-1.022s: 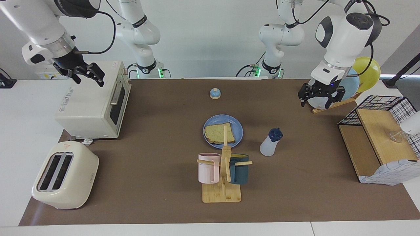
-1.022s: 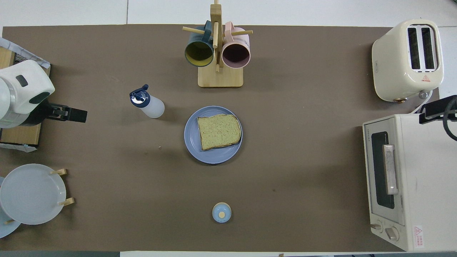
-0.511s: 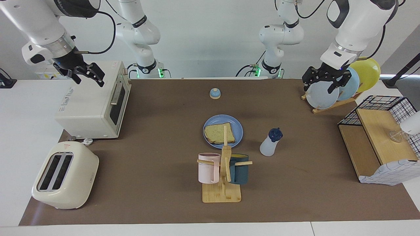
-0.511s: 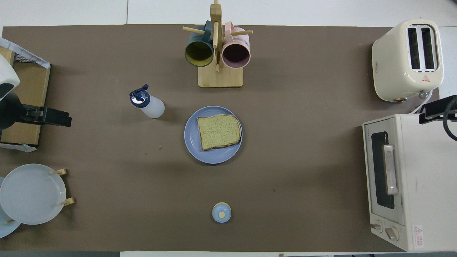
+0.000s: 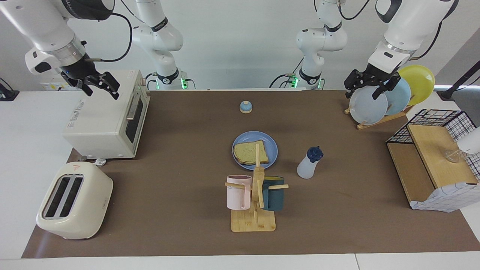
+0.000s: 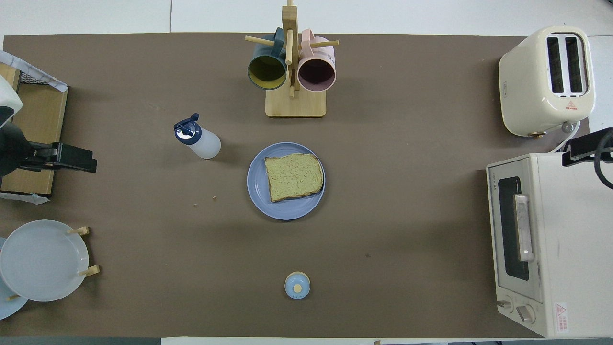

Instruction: Put bread on plate and add seasoning

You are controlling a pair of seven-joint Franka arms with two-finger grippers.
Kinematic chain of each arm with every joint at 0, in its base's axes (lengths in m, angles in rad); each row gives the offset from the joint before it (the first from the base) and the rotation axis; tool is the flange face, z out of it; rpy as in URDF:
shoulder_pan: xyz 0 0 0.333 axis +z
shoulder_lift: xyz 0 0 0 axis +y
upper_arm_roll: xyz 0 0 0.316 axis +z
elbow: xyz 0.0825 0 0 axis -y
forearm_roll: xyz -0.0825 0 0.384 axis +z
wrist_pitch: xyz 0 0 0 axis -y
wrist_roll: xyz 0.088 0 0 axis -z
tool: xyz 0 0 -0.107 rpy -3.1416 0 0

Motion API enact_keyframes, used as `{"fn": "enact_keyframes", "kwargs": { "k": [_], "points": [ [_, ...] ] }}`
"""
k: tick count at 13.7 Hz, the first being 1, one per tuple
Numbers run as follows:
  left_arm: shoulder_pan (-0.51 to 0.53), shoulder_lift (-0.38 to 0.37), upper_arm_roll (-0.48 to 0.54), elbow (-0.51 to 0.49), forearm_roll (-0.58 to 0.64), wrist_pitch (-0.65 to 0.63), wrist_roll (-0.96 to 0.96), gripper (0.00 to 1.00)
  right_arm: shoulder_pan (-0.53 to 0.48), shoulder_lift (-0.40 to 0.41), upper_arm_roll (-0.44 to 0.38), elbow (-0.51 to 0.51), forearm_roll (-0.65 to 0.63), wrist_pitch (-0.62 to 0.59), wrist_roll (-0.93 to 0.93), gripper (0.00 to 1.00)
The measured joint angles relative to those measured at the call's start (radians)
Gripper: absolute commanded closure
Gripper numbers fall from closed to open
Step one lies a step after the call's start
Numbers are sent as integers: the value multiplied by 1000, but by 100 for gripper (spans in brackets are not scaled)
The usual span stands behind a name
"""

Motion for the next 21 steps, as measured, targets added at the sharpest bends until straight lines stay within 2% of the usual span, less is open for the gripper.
{"fn": "enact_keyframes", "kwargs": {
  "k": [21],
  "points": [
    [1, 1, 1, 1, 7, -14, -1, 0, 0, 0, 0, 0, 0, 0, 0, 0]
  ]
}}
